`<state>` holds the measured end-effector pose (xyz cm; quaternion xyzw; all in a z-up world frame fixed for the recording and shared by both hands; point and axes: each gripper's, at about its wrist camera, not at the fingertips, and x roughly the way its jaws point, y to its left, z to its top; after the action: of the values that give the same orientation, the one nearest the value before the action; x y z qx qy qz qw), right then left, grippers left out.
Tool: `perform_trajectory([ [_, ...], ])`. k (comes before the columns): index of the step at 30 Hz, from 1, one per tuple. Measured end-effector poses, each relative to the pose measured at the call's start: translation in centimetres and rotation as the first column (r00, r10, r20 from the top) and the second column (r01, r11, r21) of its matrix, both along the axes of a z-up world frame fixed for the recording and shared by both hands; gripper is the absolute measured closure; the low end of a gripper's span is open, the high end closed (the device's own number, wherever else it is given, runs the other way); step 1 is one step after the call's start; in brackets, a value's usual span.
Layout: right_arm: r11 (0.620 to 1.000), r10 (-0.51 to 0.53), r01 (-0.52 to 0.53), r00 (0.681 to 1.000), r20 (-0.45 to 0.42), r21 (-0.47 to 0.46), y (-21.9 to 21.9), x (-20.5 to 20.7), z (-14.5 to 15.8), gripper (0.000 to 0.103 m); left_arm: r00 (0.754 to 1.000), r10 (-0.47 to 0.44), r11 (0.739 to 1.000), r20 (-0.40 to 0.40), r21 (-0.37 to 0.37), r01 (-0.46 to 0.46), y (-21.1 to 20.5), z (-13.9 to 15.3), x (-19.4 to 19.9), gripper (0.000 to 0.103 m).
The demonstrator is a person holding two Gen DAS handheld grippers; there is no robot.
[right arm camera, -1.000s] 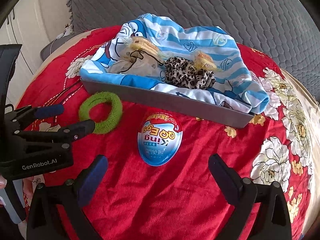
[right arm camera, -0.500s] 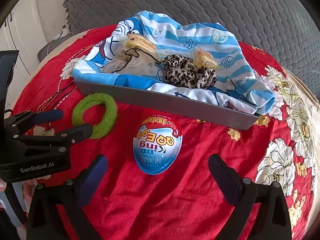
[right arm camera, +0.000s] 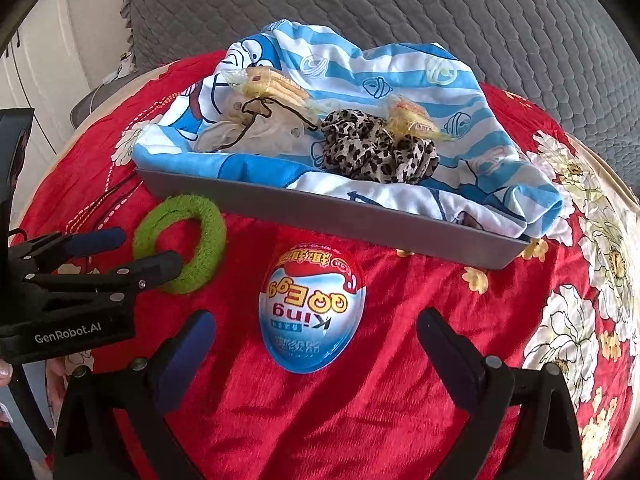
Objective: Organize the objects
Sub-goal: 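Lower the left gripper over the green hair tie while the right lowers over the Kinder egg, then close the left gripper on the green hair tie while the right grasps the Kinder egg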
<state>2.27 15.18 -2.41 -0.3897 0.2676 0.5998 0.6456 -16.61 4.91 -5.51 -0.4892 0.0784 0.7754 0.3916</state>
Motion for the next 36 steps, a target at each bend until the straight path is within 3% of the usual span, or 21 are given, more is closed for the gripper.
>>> perform_trajectory([
  [14,1.0,-0.01,0.01,1.0,-0.016,0.0,0.8,0.5,-0.6,0.006,1.0,-0.004,1.0,0.003,0.005,0.004,0.3,-0.5,-0.6,0.02],
  [31,1.0,-0.003,0.003,0.999,-0.036,-0.014,1.2,0.6,-1.0,0.029,1.0,-0.014,1.0,0.016,0.025,0.013,0.3,-0.6,-0.7,0.02],
  [36,1.0,0.001,-0.002,0.999,-0.039,-0.021,1.4,0.5,-1.1,0.04,1.0,-0.019,1.0,0.002,0.017,0.019,0.2,-0.5,-0.6,0.027],
])
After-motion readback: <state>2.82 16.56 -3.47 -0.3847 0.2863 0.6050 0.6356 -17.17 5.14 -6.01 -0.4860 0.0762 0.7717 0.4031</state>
